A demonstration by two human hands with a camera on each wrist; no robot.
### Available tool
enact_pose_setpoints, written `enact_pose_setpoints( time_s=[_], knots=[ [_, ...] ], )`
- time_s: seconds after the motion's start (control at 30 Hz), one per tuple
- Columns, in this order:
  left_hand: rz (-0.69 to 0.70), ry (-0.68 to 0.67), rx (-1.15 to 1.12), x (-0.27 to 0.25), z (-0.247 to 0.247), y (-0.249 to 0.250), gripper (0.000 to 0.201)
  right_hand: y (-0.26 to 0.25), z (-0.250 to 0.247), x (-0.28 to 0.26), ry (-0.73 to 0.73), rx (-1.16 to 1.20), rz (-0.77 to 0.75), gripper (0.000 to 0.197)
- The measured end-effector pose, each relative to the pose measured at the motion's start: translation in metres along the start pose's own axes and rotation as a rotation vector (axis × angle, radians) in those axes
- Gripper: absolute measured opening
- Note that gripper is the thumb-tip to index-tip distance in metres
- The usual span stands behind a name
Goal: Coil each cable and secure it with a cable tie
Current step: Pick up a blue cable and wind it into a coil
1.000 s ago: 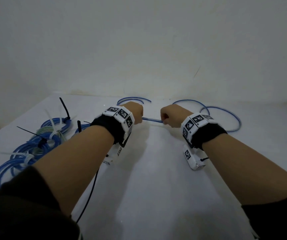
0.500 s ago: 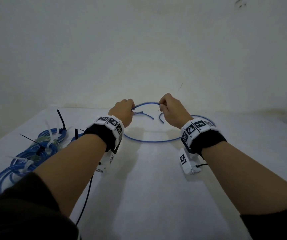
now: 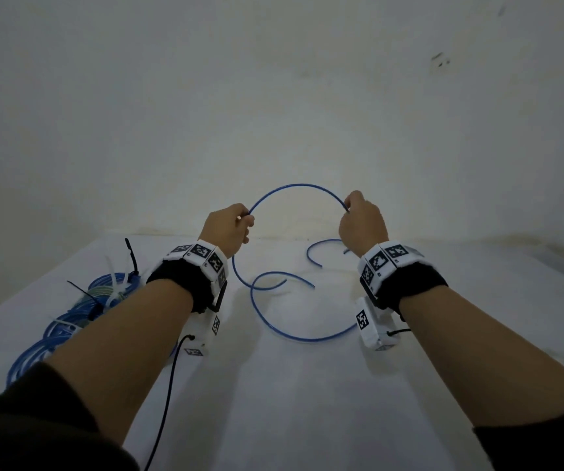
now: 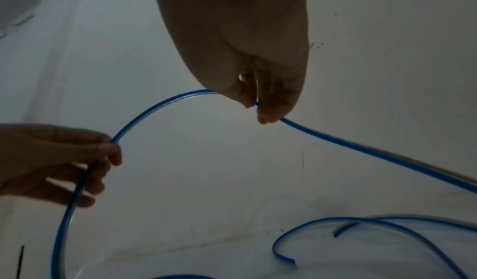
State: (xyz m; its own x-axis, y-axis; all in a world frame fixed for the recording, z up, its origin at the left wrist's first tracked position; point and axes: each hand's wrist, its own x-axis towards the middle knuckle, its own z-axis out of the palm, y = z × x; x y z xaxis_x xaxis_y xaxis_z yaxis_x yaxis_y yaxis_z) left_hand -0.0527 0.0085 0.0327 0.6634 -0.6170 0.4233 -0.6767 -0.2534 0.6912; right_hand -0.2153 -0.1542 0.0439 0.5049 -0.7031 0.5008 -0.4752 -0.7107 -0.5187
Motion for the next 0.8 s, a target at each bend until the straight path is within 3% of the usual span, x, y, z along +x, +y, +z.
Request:
enact_pose_setpoints(
  time_s=[0.1,0.17,0.23,0.37,0.5,0.63,0.73,0.8],
  knots=[
    [0.060,0.044,0.002,-0.002,-0.006,0.009,0.016,-0.014,0.003,-0.009,0.016,-0.220,-0.048,0.050],
    [0.122,0.063,0.071,-0.002,-0.008,0.012,0.018,-0.024,0.006,-0.013,0.054,-0.381,-0.179,0.063],
    [0.181,0.078,0.107,-0.003,-0.009,0.017,0.018,-0.033,0.011,-0.015,0.057,-0.433,-0.308,0.060],
    [0.275,0.076,0.122,-0.005,-0.010,0.026,0.018,-0.047,0.021,-0.014,0.054,-0.302,-0.427,0.028],
    [0.231,0.018,0.060,-0.010,-0.014,0.023,0.013,-0.053,0.024,-0.011,0.060,0.017,-0.349,0.028],
    [0.074,-0.168,0.104,-0.014,-0.019,0.007,0.018,-0.048,0.015,-0.005,0.073,0.259,-0.129,0.033],
    [-0.054,-0.272,0.186,-0.013,-0.021,-0.004,0.017,-0.043,0.012,-0.001,0.066,0.339,0.003,0.034],
    [-0.150,-0.274,0.096,-0.013,-0.022,-0.005,0.012,-0.041,0.012,-0.002,0.054,0.344,0.019,0.034]
  ],
)
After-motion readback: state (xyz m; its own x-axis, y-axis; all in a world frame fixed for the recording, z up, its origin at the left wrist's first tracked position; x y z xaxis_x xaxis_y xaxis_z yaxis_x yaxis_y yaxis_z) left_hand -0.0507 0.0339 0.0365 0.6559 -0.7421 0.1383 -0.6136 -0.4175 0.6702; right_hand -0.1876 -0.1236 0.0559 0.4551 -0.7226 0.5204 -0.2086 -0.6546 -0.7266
